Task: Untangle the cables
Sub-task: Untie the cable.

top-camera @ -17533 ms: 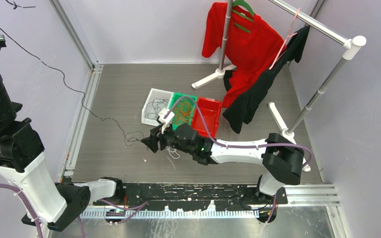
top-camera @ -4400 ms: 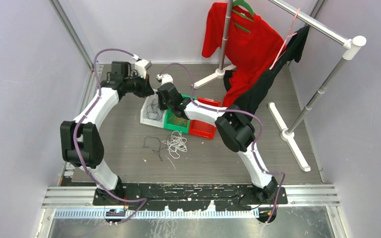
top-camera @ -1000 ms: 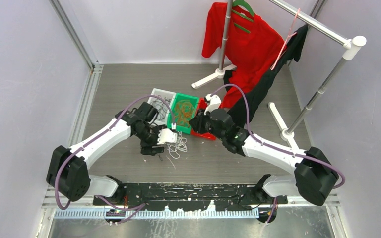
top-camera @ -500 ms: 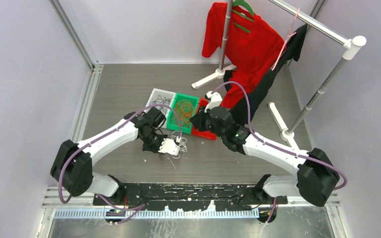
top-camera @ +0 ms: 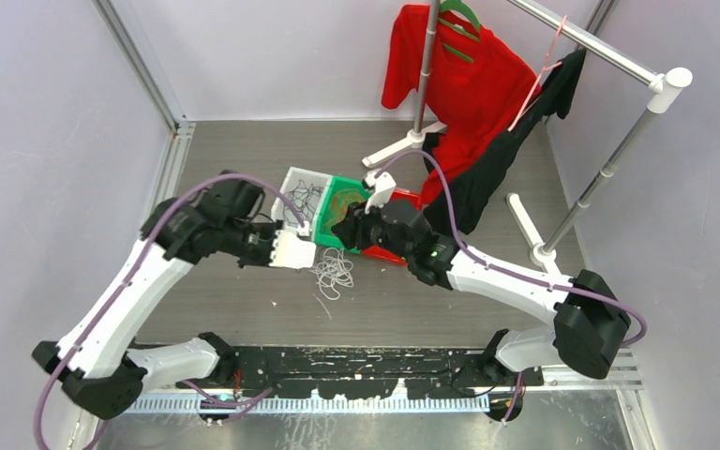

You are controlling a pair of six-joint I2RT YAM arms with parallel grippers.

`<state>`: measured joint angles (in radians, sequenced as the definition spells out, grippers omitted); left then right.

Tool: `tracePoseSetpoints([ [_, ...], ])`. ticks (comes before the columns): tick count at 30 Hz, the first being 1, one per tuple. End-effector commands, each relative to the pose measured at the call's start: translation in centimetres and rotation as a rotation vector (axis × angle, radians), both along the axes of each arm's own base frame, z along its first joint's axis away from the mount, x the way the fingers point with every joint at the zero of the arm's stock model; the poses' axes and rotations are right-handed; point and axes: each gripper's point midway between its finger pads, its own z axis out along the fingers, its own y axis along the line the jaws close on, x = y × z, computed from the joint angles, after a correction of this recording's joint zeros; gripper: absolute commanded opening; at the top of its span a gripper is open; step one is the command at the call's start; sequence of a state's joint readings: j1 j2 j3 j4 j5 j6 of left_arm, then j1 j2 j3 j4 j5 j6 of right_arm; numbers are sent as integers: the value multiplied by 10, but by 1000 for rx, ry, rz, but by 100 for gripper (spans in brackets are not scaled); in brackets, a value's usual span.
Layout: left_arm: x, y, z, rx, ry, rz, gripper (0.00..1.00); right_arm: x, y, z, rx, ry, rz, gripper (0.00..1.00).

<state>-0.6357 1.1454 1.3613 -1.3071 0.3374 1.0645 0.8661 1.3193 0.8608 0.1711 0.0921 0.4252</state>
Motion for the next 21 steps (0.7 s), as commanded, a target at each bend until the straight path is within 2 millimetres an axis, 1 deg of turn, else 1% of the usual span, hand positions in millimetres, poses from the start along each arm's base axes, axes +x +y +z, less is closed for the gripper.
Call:
tracePoseSetpoints([
  [1, -30, 12, 37, -56, 33, 45, 0, -16, 35, 52, 85, -171, 159, 50],
  [3, -29, 10, 56, -103, -35, 26, 0, -21, 41, 56, 102, -196, 198, 56],
  [4, -25, 9, 65, -136, -84, 32, 0, -24, 43, 58, 111, -206, 211, 58],
  [5, -17, 6, 75, -180, -139, 54, 0, -26, 45, 62, 127, -223, 228, 59],
  [9, 17, 0, 113, -299, -339, 162, 0, -39, 54, 66, 163, -263, 299, 61],
  [12, 33, -3, 143, -376, -431, 217, 0, -40, 52, 64, 144, -281, 296, 61],
  [14, 36, -8, 165, -458, -459, 243, 0, -40, 45, 66, 136, -306, 282, 61],
  [18, 37, -16, 202, -598, -499, 261, 0, -44, 34, 79, 148, -371, 268, 62],
  [19, 36, -18, 209, -624, -506, 262, 0, -44, 30, 82, 149, -385, 262, 62],
  [21, 34, -21, 232, -704, -553, 242, 0, -44, 23, 86, 146, -411, 243, 62],
])
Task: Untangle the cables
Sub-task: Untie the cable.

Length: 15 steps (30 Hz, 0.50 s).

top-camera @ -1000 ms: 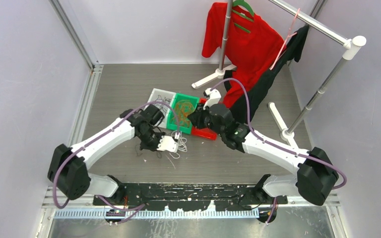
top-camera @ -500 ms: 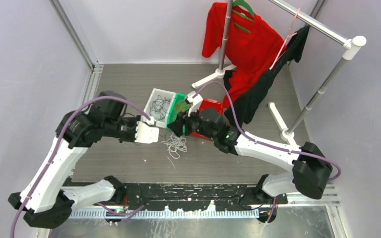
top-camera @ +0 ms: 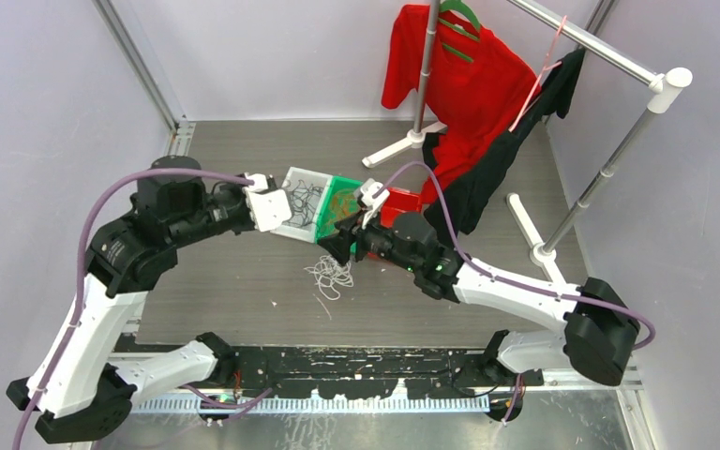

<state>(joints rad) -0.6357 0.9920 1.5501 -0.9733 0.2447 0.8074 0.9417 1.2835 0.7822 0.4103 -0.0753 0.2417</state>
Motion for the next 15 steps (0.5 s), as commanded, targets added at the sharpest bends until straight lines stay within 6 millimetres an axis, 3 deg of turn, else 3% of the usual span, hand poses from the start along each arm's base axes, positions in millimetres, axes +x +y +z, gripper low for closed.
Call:
tracePoseSetpoints([
  [1, -1, -11, 85, -261, -198, -17, 0, -3, -16, 56, 111, -175, -32, 63],
  [5, -6, -12, 117, -355, -291, -36, 0, -7, -37, 71, 123, -226, -74, 65],
  [8, -6, -9, 133, -409, -337, -21, 0, -15, -40, 76, 117, -240, -45, 65],
  [15, -12, 0, 156, -467, -370, 1, 0, -31, -11, 85, 166, -200, 115, 65],
])
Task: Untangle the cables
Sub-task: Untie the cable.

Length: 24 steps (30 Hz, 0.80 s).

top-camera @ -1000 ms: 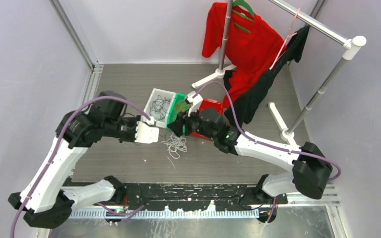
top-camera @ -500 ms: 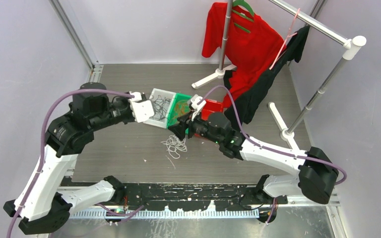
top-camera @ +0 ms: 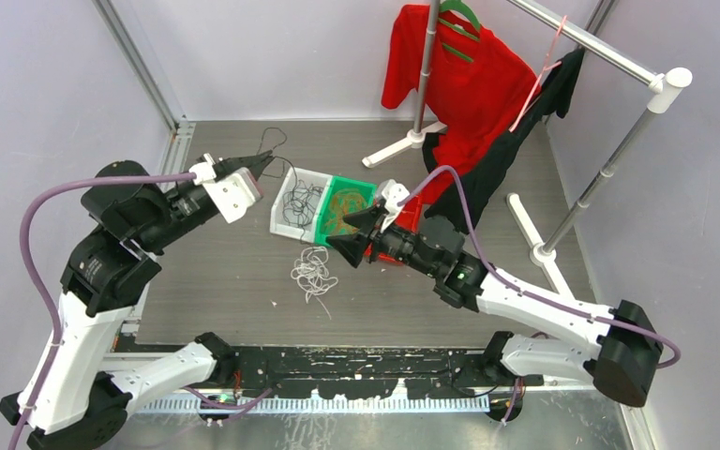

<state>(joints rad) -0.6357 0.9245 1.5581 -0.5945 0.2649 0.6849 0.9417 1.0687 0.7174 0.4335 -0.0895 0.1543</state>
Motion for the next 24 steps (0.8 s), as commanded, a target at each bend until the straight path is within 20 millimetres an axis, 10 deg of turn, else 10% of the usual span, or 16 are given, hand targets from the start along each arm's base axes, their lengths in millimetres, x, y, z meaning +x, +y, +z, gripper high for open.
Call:
tracePoseSetpoints([
  [1, -12, 8, 50, -123, -102, -4, 0, -9, 27, 29, 74, -23, 121, 65],
  [10, -19, 11, 59, -137, -109, -8, 0, 8, 83, 21, 120, 39, 165, 63],
  [24, -26, 36, 140, -328, -329, 69, 0, 11, 104, -127, 0, 256, 53, 43],
])
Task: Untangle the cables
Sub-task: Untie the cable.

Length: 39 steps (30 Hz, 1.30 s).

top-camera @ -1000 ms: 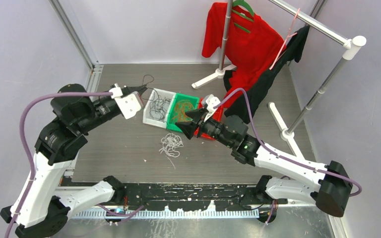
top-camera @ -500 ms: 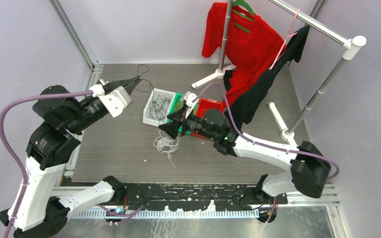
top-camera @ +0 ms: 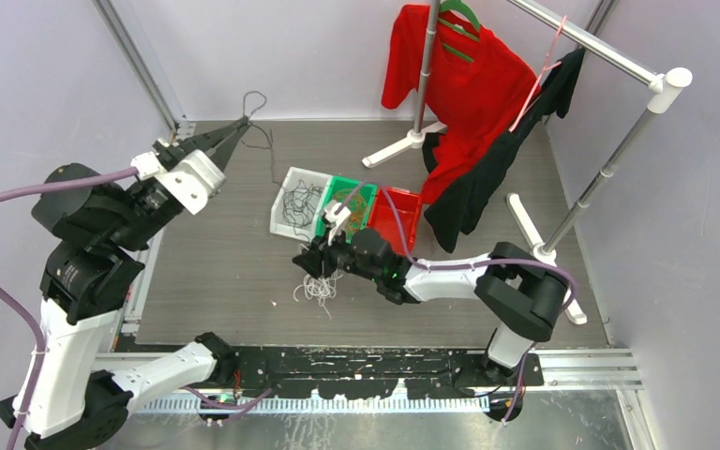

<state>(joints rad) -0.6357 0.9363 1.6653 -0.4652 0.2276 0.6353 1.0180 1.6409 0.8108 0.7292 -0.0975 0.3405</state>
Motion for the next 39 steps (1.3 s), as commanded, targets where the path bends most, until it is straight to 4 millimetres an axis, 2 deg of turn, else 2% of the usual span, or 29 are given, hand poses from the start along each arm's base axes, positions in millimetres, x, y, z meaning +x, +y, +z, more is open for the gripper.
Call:
tracePoseSetpoints([
  [1, -15, 23, 75, -172, -211, 54, 0, -9, 3, -11, 53, 1, -38, 42],
  [6, -20, 37, 113, -247, -318, 102, 0, -24, 4, -48, 17, 40, -39, 42],
  [10, -24, 44, 135, -284, -389, 128, 0, -31, 1, -68, -10, 59, -46, 42],
  [17, -41, 60, 189, -361, -541, 160, 0, -34, -6, -89, -41, 75, -70, 40],
  [20, -41, 57, 192, -344, -530, 146, 0, -36, -7, -89, -32, 77, -69, 42],
  [24, -28, 45, 167, -279, -475, 140, 0, -34, -9, -70, -19, 56, -80, 49],
  [27, -10, 32, 133, -213, -419, 144, 0, -31, -11, -41, -9, 37, -93, 58],
  [30, 0, 26, 105, -174, -364, 146, 0, -31, -17, -13, 5, -3, -103, 62],
  [35, 12, 16, 53, -128, -234, 123, 0, -29, -28, 30, 14, -63, -119, 64],
  [39, 24, 12, 13, -87, -146, 141, 0, -30, -31, 46, 16, -72, -122, 64],
])
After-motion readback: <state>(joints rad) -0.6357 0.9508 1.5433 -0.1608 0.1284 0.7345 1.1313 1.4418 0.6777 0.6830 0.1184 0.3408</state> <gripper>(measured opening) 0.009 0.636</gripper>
